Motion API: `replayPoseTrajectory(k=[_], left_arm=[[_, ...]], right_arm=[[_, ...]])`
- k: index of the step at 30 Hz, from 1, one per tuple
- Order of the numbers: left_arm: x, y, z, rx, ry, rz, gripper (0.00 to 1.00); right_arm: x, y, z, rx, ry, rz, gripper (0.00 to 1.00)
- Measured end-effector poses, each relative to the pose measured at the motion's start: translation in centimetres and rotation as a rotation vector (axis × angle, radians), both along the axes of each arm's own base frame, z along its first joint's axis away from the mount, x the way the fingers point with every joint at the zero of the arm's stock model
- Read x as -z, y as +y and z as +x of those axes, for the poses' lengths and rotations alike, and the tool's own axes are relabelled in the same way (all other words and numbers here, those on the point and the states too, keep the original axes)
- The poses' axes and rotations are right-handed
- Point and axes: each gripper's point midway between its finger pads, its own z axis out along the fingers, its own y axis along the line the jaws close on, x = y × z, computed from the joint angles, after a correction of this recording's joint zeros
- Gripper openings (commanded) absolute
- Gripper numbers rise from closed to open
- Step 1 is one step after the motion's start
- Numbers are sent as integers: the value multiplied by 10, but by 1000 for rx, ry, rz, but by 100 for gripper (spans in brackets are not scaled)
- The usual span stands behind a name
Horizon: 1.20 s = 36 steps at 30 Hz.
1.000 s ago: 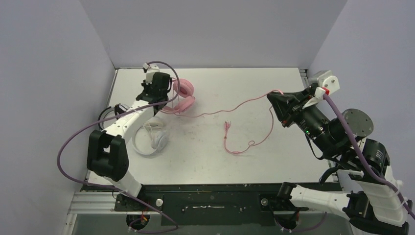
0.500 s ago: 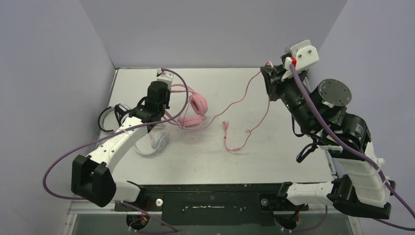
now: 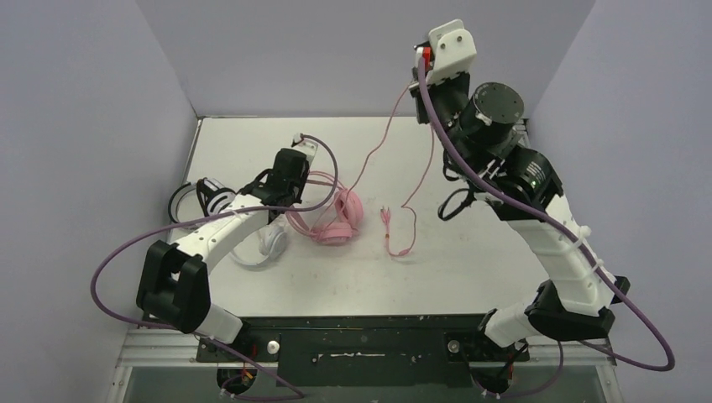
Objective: Wrap the headphones
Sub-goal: Place the headphones at the center of the board.
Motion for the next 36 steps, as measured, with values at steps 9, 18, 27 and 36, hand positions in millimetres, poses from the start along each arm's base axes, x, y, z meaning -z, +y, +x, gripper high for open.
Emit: replayPoseTrajectory(k=[9,18,27,36], left_arm=[[3,-19,-30,112,30,-62,0],[-18,-33,-57,212,32,-171,0],[-72,-53,-103,360,-38,-396,0],[-98,-70,-126,434,55,-603,0]], right_arm=[[19,-44,100,220,15,-2,0],[45,-64,154,236,69,29,0],[93,-130,201,259,192,149,0],[172,-135,225,202,368,232,0]])
